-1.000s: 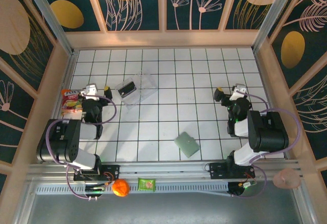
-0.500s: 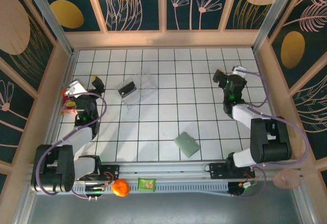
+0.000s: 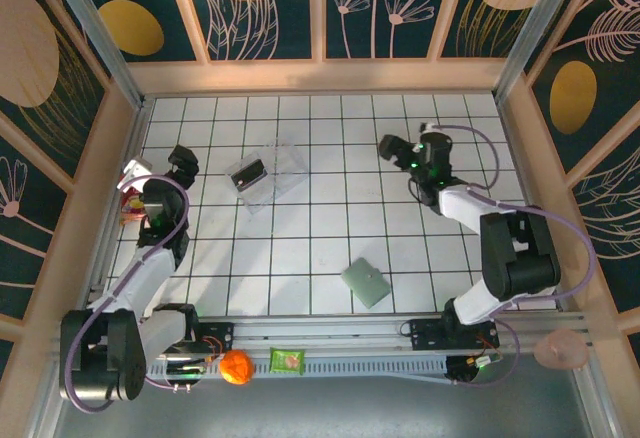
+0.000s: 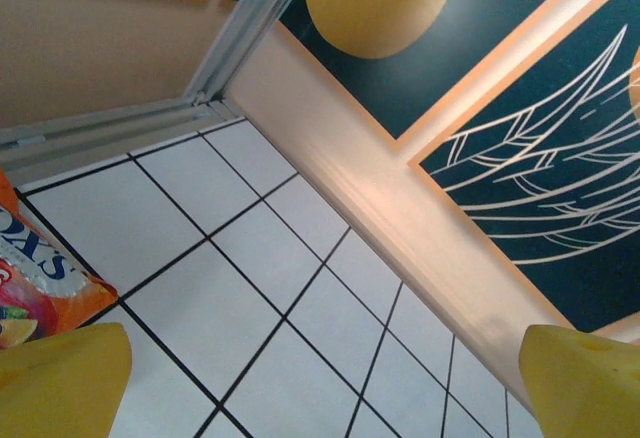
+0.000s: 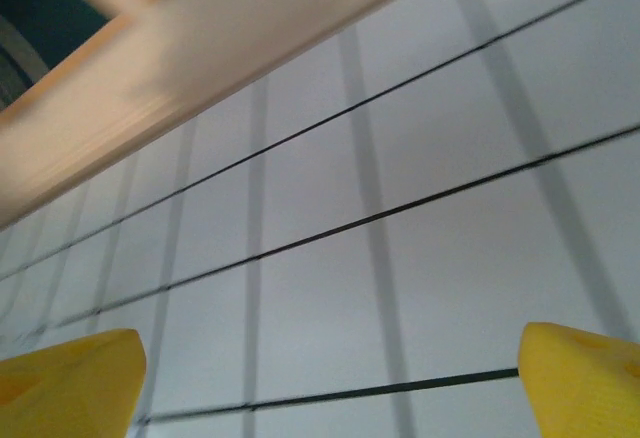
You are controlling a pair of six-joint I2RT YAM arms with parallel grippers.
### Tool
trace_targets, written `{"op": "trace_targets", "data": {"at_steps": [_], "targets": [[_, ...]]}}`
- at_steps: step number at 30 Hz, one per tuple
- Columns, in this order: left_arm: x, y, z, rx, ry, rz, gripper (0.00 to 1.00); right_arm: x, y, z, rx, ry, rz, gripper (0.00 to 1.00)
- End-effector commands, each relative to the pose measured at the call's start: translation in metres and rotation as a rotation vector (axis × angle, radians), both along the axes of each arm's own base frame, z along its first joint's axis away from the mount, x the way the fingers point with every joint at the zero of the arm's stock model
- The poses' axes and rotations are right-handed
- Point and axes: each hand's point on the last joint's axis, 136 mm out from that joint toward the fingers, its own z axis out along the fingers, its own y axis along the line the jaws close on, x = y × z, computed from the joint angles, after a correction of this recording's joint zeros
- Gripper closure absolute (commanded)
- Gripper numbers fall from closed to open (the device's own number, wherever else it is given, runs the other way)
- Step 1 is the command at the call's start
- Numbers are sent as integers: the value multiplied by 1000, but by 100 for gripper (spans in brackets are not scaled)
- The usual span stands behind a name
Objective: Take the credit cards out of the card holder
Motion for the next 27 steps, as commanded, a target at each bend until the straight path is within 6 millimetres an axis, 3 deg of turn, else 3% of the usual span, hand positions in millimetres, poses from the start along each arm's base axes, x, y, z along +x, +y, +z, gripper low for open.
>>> {"op": "trace_targets", "data": {"at_steps": [1, 6, 10, 15, 21, 27], "targets": [[-8, -8, -1, -53, -20, -45, 1, 5, 63, 12, 61, -70, 215, 10], [-8, -29, 9, -25, -20, -178, 1, 9, 131, 0, 65, -64, 380, 25], [-6, -41, -5, -29, 40, -245, 12, 22, 167, -21, 14, -26, 437, 32], [0, -55, -31, -66, 113, -319, 24, 37, 197, -40, -16, -3, 503, 32], [7, -65, -48, -94, 160, -373, 38, 42, 228, -43, 21, -17, 621, 33], [11, -69, -55, -107, 177, -396, 42, 39, 245, -47, 30, -14, 685, 40]]}}
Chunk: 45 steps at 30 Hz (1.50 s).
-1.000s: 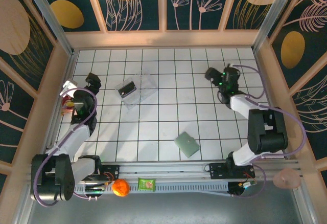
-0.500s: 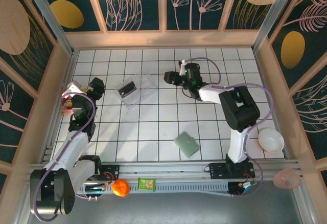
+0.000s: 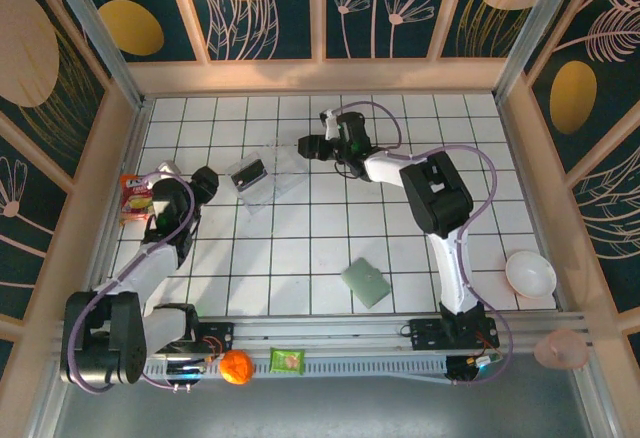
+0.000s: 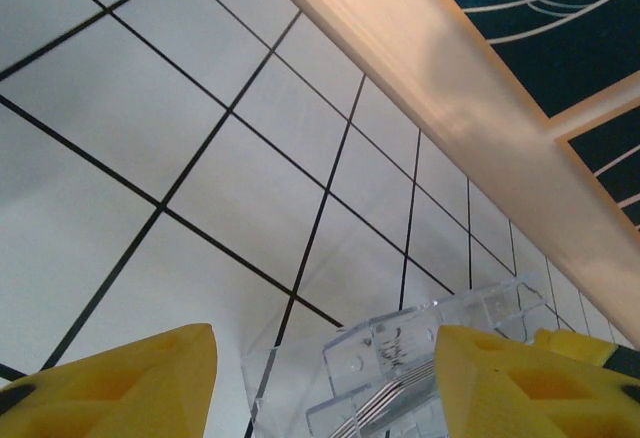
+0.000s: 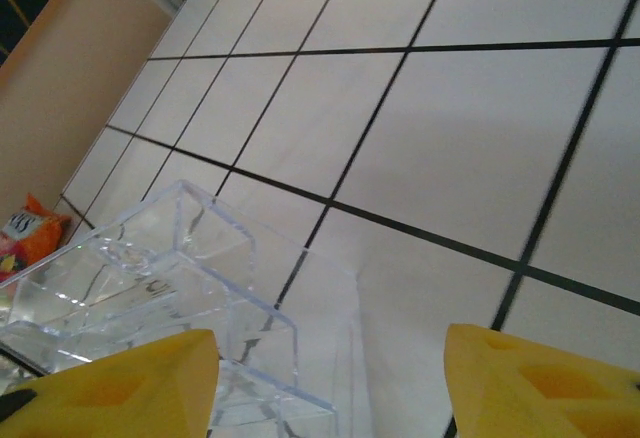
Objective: Take the credit cards out of the card holder
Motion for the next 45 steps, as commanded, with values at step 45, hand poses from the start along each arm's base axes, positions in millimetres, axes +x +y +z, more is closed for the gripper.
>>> {"op": "trace_targets", "data": {"at_steps": [45], "targets": [[14, -23, 27, -65, -63, -124, 48, -8, 18, -16, -185, -69, -135, 65]]}}
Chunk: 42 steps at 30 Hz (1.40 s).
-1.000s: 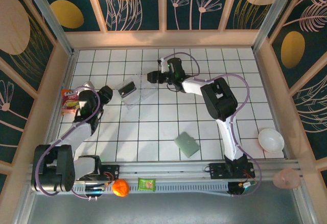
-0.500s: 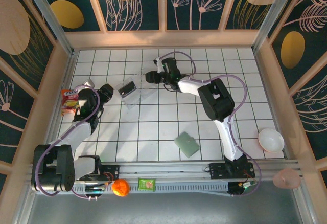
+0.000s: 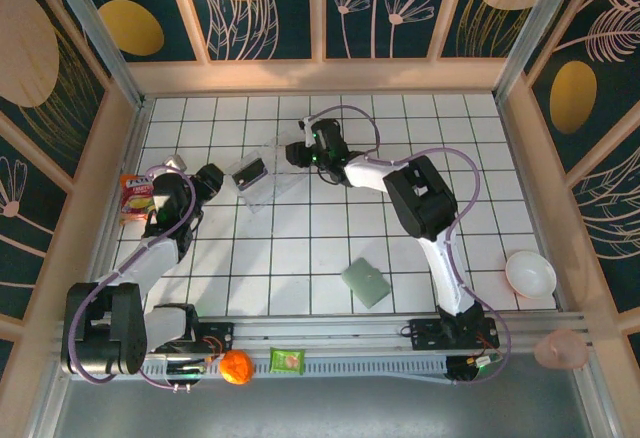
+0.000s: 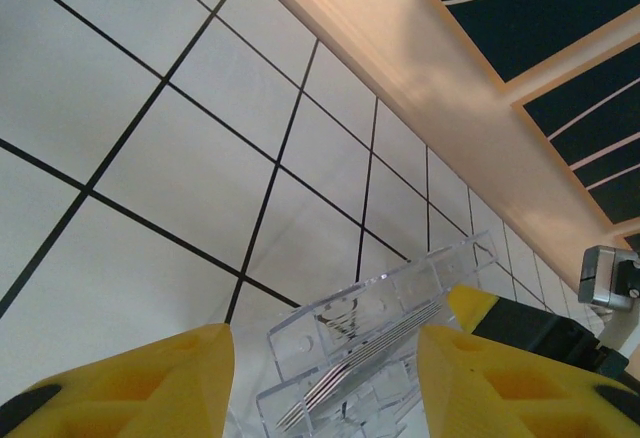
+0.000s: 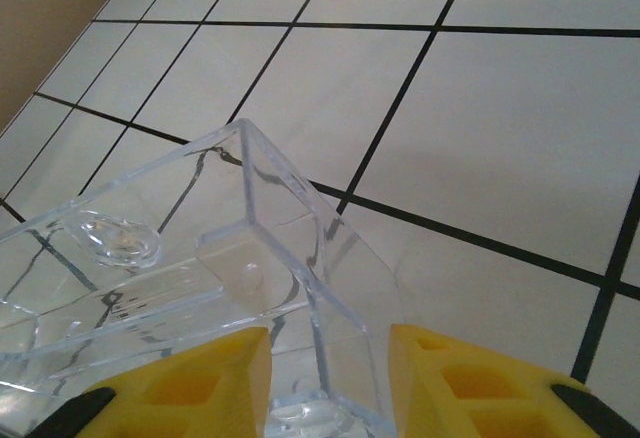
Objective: Take the credit cards out of the card holder
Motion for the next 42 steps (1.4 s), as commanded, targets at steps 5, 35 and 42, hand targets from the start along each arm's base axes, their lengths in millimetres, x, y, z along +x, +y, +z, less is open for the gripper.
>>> {"op": "trace_targets", "data": {"at_steps": [5, 35, 42], "targets": [[6, -4, 21, -24, -55, -21, 48, -4, -28, 3, -28, 12, -144, 68], [-11, -17, 18, -101, -43, -73, 47, -73, -172, -3, -126, 72, -681, 70], [-22, -23, 8, -102, -31, -91, 43, -65, -167, 7, -135, 30, -590, 69]]}}
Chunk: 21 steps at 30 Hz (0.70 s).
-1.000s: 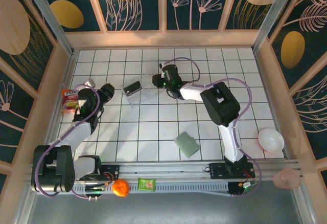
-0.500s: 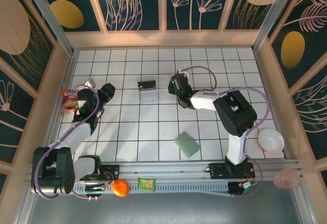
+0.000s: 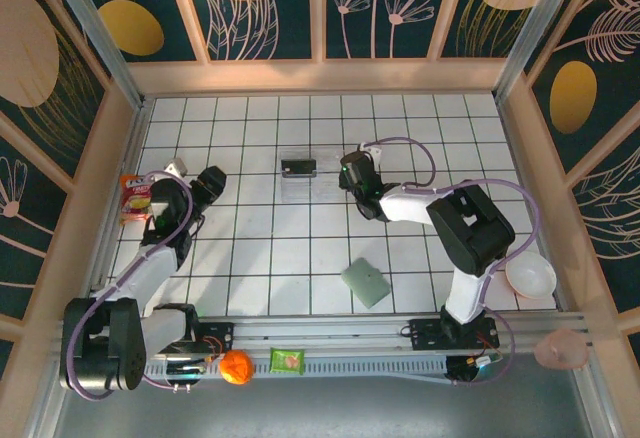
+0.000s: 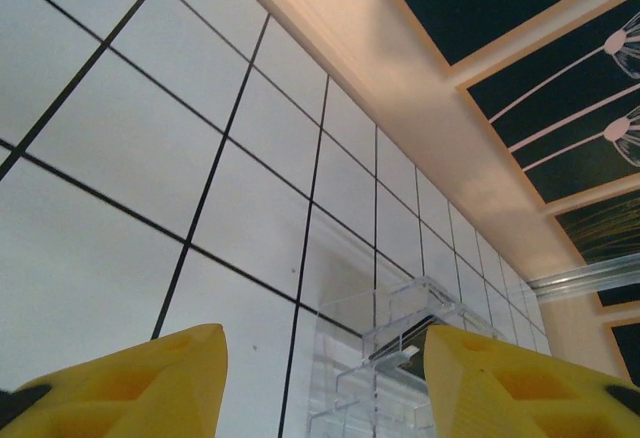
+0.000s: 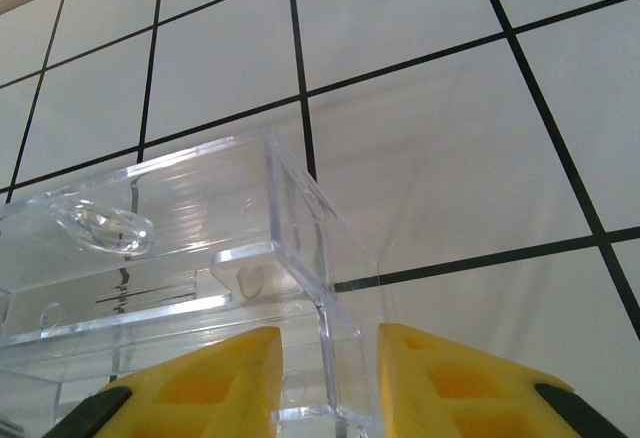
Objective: Take the credit cards out of the card holder
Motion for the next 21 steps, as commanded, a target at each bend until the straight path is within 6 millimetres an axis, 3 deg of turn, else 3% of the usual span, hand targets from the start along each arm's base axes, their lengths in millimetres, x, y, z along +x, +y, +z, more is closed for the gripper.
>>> {"op": "trace_targets", "data": {"at_steps": [1, 8, 11, 15, 21], "targets": [[-6, -7, -1, -11, -8, -29, 42, 3, -3, 10, -17, -26, 36, 69], [-15, -10, -7, -7, -9, -34, 34, 8, 1, 6, -10, -26, 61, 67], [-17, -11, -5, -16, -15, -41, 27, 8, 3, 9, -7, -35, 74, 55], [-17, -13, 4, -9, -32, -55, 19, 9, 7, 32, 13, -87, 93, 35], [-19, -13, 27, 7, -92, -59, 9, -5, -1, 72, 39, -136, 87, 24]]}}
